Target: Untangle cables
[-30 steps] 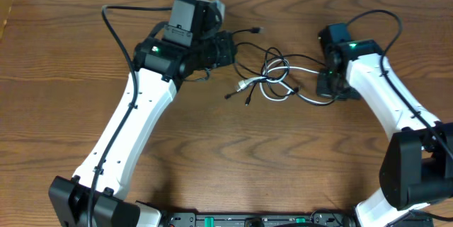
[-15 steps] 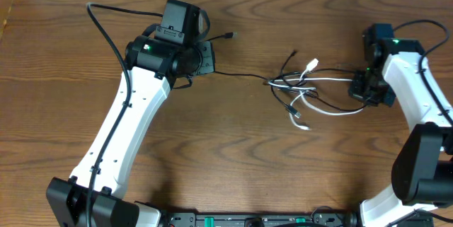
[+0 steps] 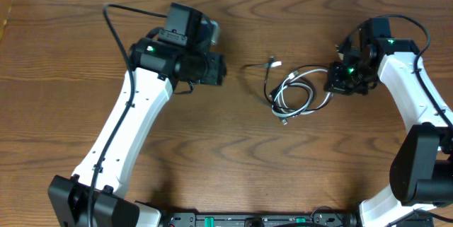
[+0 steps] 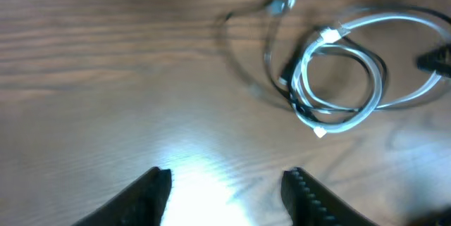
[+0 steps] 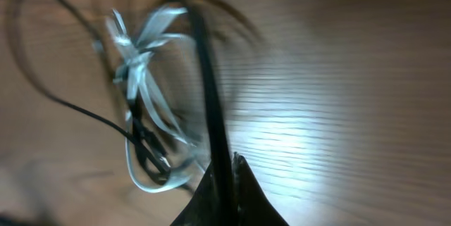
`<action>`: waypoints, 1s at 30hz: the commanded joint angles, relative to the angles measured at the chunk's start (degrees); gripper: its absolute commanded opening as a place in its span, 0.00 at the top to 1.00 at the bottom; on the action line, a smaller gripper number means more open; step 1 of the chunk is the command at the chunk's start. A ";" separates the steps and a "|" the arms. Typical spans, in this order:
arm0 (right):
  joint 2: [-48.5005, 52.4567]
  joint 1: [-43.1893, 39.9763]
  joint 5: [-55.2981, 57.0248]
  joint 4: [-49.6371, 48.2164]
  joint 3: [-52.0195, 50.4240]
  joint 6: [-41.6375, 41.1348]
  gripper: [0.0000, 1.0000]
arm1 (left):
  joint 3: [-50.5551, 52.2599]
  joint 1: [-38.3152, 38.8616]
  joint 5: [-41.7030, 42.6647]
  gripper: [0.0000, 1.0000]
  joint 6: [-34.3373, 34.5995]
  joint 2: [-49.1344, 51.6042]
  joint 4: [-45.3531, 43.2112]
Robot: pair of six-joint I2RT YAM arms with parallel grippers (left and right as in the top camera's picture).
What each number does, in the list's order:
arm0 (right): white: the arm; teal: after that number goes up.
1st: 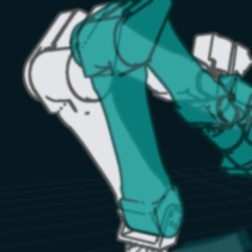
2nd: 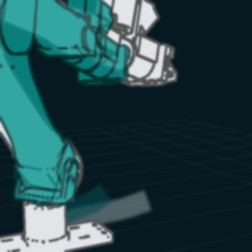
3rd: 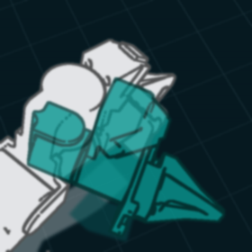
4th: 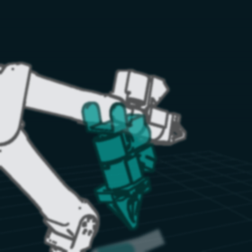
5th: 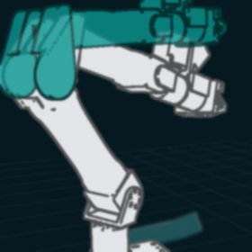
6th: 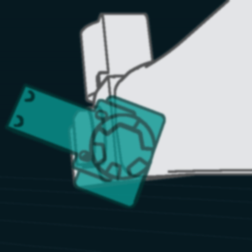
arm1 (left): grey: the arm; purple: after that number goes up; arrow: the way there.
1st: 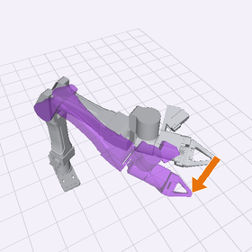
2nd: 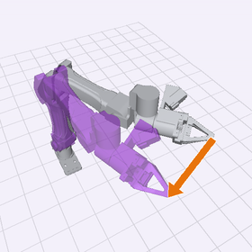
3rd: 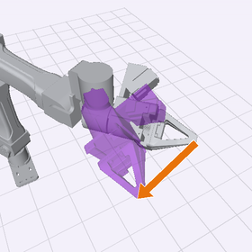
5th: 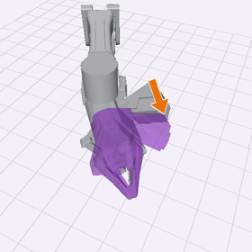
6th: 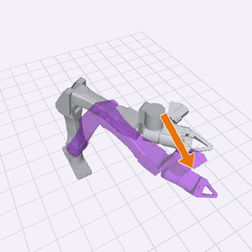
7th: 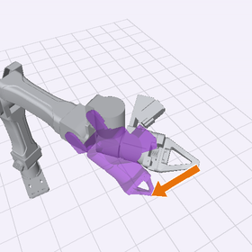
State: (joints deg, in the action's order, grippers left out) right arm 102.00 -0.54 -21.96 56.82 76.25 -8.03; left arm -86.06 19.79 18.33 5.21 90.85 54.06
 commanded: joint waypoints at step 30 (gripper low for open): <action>0.22 -1.73 -11.41 1.09 -0.17 2.99 0.99 | 0.72 17.86 13.53 0.31 -22.95 23.10 -19.78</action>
State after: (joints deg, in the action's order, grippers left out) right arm 102.02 -1.15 -32.16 57.63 76.20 -6.17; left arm -85.67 37.41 27.94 -11.35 112.18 34.39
